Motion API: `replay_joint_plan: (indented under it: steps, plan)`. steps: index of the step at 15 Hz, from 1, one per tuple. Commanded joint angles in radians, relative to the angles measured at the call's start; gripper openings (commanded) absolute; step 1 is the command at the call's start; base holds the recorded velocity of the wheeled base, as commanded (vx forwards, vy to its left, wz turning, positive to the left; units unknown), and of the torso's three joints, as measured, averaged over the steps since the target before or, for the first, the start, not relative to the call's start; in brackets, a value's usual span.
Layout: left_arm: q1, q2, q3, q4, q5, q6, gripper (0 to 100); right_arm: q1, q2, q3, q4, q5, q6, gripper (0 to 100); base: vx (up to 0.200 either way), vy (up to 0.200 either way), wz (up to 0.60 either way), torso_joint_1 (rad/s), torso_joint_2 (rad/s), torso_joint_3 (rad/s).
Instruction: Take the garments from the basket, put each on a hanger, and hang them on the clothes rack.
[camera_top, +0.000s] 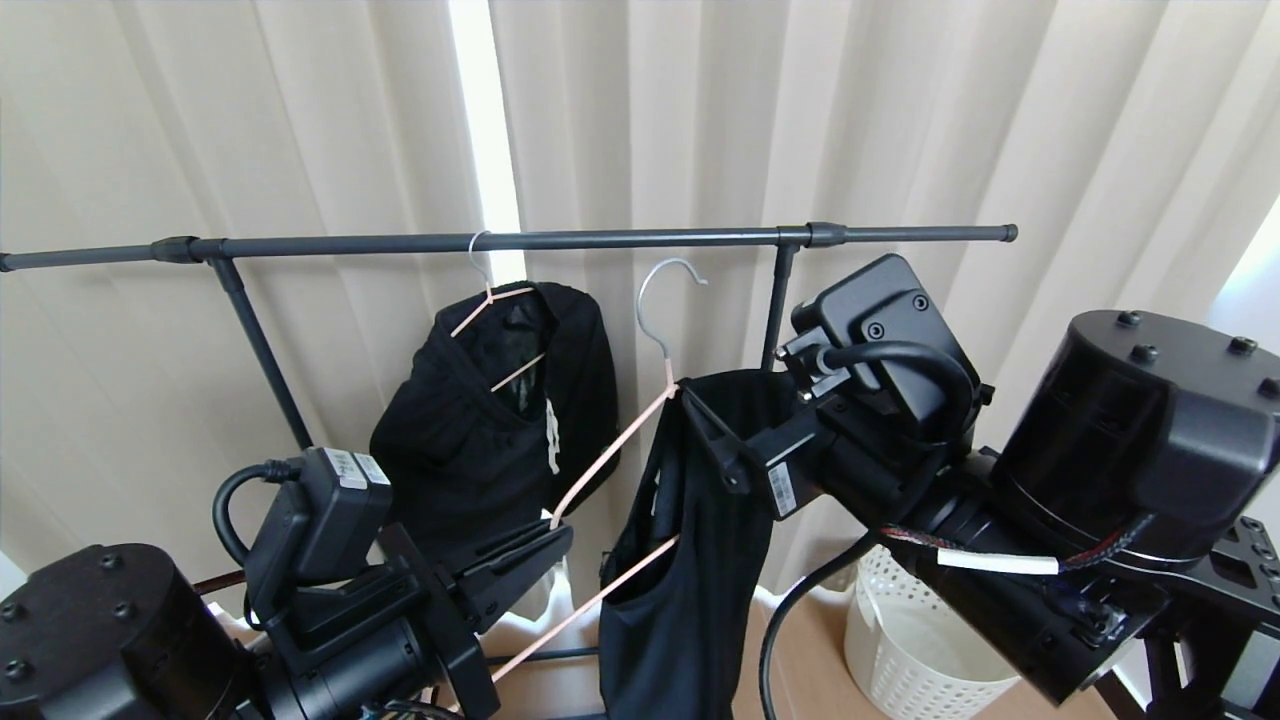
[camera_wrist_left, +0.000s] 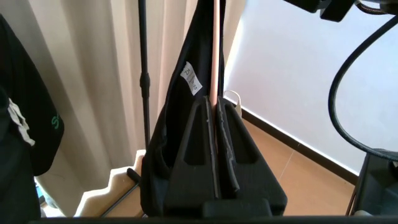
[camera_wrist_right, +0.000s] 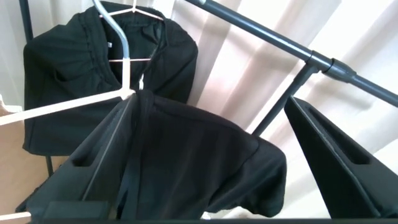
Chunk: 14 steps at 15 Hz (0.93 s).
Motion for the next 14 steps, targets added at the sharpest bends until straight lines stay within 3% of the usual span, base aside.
replay_joint_plan:
  steps: [1, 3, 6, 8, 9, 10, 12, 14]
  plan:
    - [0.032, -0.002, 0.011, -0.002, -0.026, -0.001, 0, -0.001, -0.026, 0.015, 0.008, 0.029, -0.003, 100, 0.0, 0.0, 0.0, 0.0, 0.0, 0.0]
    - [0.06, -0.019, 0.026, -0.002, -0.078, 0.001, 0, -0.015, -0.086, 0.014, 0.087, 0.095, -0.008, 100, 0.0, 0.0, 0.0, 0.0, 0.0, 0.0]
    - [0.093, -0.036, 0.037, -0.002, -0.115, 0.007, 0, -0.094, -0.19, 0.009, 0.288, 0.253, -0.008, 100, 0.0, 0.0, 0.0, 0.0, 0.0, 0.0]
    - [0.098, -0.04, 0.041, 0.0, -0.121, 0.013, 0, -0.208, -0.235, -0.06, 0.505, 0.451, -0.008, 100, 0.0, 0.0, 0.0, 0.0, 0.0, 0.0]
    - [0.101, -0.042, 0.049, -0.002, -0.138, 0.015, 0, -0.24, -0.235, -0.091, 0.581, 0.505, -0.011, 100, 0.0, 0.0, 0.0, 0.0, 0.0, 0.0]
    - [0.112, -0.042, 0.053, -0.002, -0.162, 0.018, 0, -0.265, -0.235, -0.117, 0.645, 0.554, -0.024, 100, 0.0, 0.0, 0.0, 0.0, 0.0, 0.0]
    - [0.133, -0.045, 0.07, -0.002, -0.193, 0.039, 0, -0.325, -0.216, -0.167, 0.777, 0.7, -0.132, 100, 0.0, 0.0, 0.0, 0.0, 0.0, 0.0]
    - [0.135, -0.049, 0.073, -0.002, -0.193, 0.045, 0, -0.343, -0.173, -0.275, 0.947, 0.76, -0.166, 100, 0.0, 0.0, 0.0, 0.0, 0.0, 0.0]
